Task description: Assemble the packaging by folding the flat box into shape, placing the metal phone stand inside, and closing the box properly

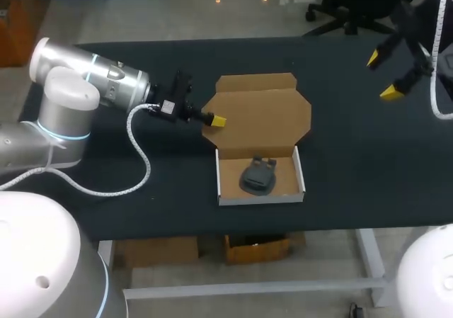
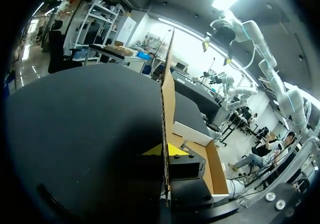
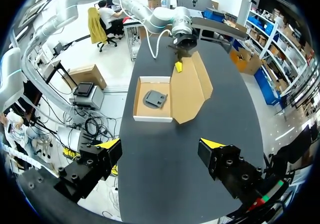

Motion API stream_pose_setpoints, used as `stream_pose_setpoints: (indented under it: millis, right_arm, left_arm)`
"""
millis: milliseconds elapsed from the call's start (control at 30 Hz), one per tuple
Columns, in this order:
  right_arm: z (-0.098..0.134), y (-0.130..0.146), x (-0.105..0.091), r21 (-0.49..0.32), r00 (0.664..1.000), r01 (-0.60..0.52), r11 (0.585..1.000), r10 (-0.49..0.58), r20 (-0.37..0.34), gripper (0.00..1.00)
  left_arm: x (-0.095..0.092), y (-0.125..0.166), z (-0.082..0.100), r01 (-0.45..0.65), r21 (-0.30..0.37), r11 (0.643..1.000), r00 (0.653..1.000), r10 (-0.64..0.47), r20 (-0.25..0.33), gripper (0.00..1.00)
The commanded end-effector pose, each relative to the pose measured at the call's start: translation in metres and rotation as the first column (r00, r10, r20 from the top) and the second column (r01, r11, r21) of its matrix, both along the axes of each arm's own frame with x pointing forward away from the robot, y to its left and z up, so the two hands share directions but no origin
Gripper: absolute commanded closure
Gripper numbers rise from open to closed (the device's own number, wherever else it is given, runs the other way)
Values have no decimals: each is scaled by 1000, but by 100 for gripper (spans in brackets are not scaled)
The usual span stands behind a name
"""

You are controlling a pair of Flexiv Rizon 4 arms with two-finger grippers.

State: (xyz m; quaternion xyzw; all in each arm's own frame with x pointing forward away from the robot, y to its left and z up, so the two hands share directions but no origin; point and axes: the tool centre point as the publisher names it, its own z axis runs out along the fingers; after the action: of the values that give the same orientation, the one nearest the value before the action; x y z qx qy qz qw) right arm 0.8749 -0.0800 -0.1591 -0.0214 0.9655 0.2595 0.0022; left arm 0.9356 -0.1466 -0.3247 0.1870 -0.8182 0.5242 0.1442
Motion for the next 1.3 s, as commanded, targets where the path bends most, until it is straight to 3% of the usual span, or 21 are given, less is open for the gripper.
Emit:
stream_pose_setpoints:
  millis: [33,400,600,900,1300]
  right_arm:
    - [5,2,1,-2,1000,-8,1000,8,2,0]
    - [24,23,23,-80,998,-55,995,58,32,0]
    - [25,37,37,-117,999,-45,992,47,18,0]
    - [27,48,43,-140,999,-36,989,35,-7,0]
    - [25,51,42,-140,999,-47,989,44,-21,0]
  left_arm:
    - [0,0,0,-1,1,1000,1000,1,1,100]
    - [0,0,0,-1,1,1000,1000,1,1,100]
    - [0,0,0,-1,1,1000,1000,1,1,100]
    - [0,0,0,-1,1,1000,1000,1,1,100]
    - [-15,5,7,25,-36,999,981,-18,192,100]
